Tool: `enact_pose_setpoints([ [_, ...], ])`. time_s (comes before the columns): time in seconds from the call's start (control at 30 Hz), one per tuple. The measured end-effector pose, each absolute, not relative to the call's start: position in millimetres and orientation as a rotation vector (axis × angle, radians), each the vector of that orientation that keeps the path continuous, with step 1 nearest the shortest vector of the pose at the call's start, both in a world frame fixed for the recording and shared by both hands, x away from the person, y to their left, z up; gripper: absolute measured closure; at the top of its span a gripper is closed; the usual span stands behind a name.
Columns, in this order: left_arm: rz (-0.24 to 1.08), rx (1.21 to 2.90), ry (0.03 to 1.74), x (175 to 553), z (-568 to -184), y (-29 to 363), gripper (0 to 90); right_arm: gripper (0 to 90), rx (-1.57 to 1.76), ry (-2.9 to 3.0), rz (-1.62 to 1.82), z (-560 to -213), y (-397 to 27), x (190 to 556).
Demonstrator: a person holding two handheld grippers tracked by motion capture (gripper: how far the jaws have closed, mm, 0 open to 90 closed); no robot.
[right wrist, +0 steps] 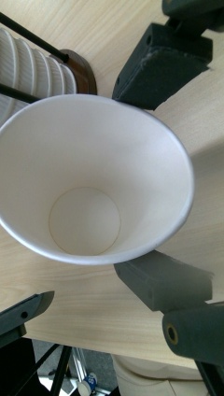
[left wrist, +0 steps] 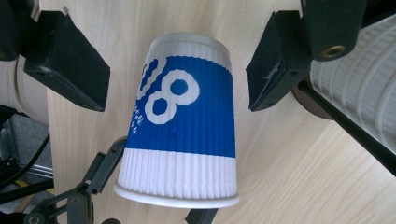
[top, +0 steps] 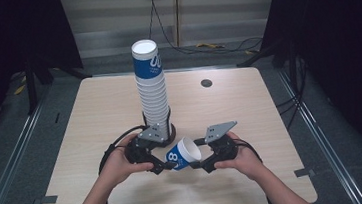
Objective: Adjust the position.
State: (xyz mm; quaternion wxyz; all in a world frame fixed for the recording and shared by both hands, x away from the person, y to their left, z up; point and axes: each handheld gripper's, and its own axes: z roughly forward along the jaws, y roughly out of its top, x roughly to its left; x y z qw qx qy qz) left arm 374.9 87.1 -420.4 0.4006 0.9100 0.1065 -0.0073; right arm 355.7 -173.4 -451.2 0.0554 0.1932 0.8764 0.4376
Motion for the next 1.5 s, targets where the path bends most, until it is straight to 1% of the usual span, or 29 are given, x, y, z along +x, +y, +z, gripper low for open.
enact_pose_setpoints([
  [0.53, -0.004, 2.340, 0.250, 374, -423, 85, 20.4, 20.0, 0.583, 2.653, 1.323, -448, -174, 356],
  [0.77, 0.027, 2.429, 0.238, 372, -428, 79, 19.7, 20.0, 0.532, 2.663, 1.293, -443, -169, 356],
  [1.17, 0.026, 2.389, 0.258, 374, -431, 79, 21.6, 19.7, 0.513, 2.669, 1.267, -434, -166, 357],
  [1.5, 0.016, 2.397, 0.270, 375, -432, 82, 21.9, 19.6, 0.500, 2.675, 1.219, -433, -167, 359],
])
